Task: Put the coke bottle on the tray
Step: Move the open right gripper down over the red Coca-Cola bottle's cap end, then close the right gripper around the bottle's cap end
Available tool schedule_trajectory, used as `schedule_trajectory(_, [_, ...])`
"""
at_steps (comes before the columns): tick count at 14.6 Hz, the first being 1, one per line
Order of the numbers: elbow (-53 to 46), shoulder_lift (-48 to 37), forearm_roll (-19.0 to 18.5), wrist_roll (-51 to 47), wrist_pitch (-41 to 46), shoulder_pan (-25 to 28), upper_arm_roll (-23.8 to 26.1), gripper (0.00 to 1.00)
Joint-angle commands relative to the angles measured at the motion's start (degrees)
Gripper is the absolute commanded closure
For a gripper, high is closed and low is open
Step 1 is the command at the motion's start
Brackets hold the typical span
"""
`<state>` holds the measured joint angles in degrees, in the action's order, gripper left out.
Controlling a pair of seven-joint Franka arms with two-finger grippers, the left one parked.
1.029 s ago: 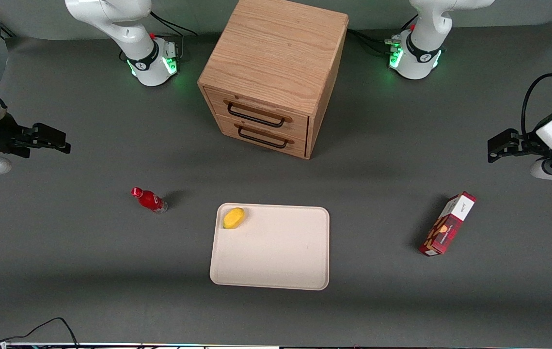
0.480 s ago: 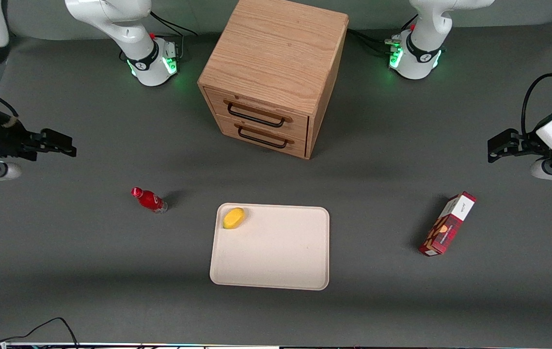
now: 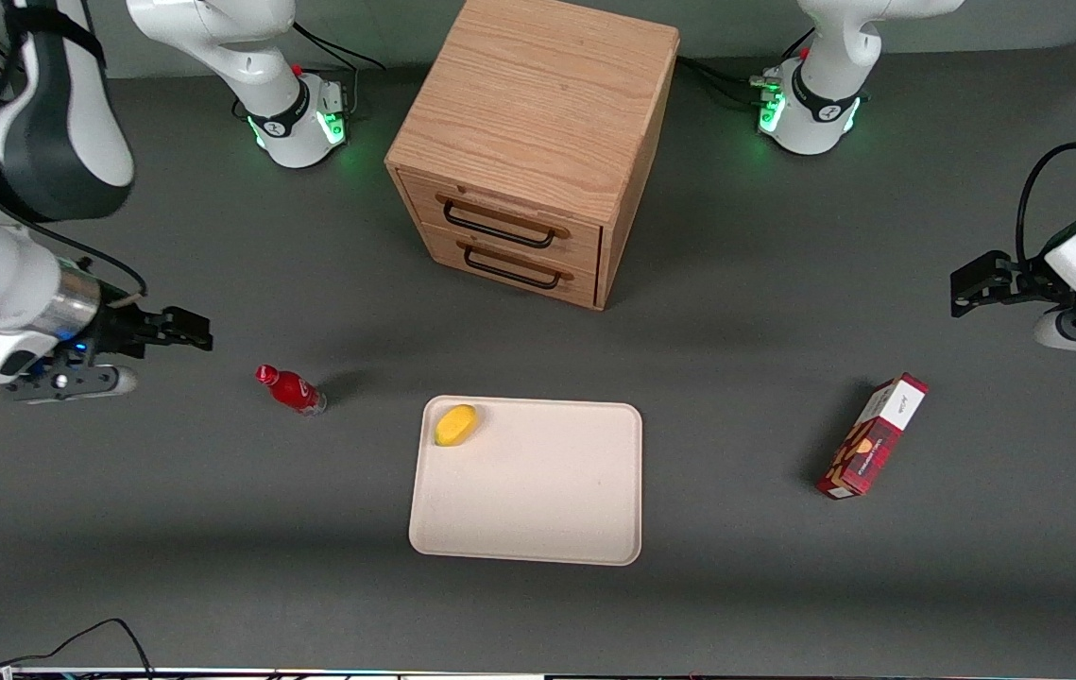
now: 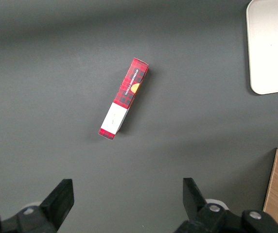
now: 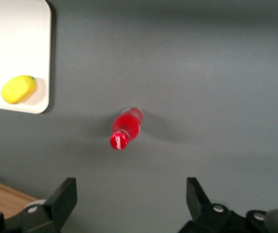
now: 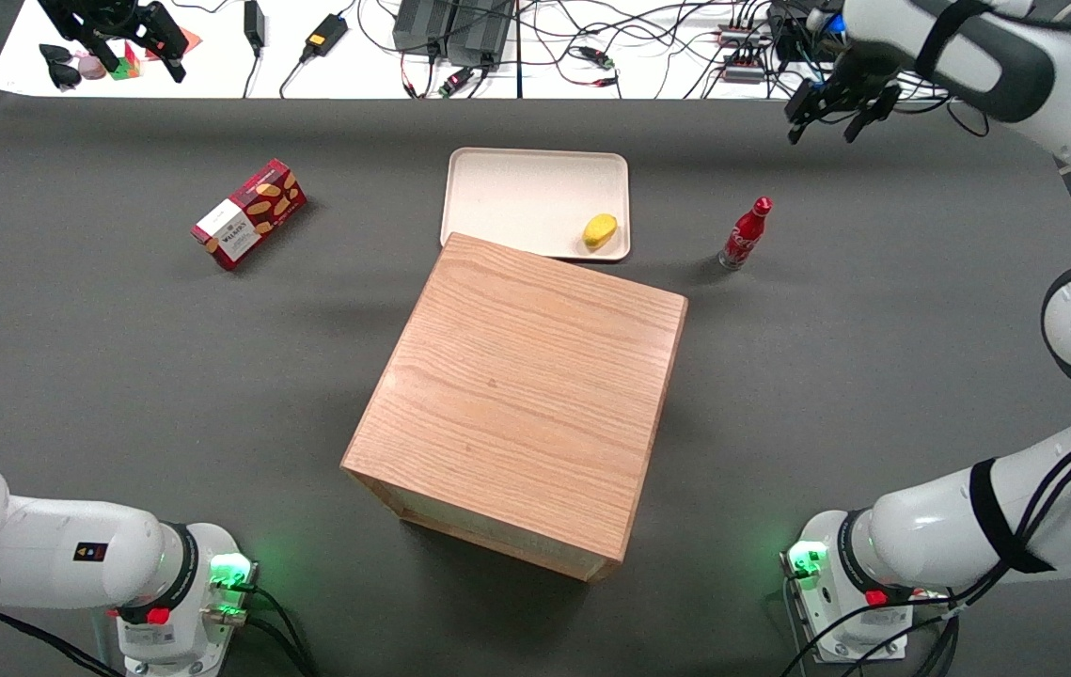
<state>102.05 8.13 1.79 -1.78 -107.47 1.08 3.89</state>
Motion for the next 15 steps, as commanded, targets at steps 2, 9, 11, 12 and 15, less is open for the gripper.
schedule_trajectory(2, [9.55,-0.67,-1.44,-4.63,-11.33,0.41,2.35,0.0])
schedule_trajectory(9, [12.3,4.78,-6.89,-4.81,-17.41,0.5,3.32,0.01])
schedule_trajectory(11, [12.12,6.01,-6.98,-4.81,-18.03,0.59,3.32,0.02])
schedule_trajectory(12, [12.12,6.1,-7.06,-4.9,-18.21,0.59,3.32,0.03])
schedule_trajectory(15, [12.03,6.28,-7.06,-4.9,-18.3,0.67,3.58,0.05])
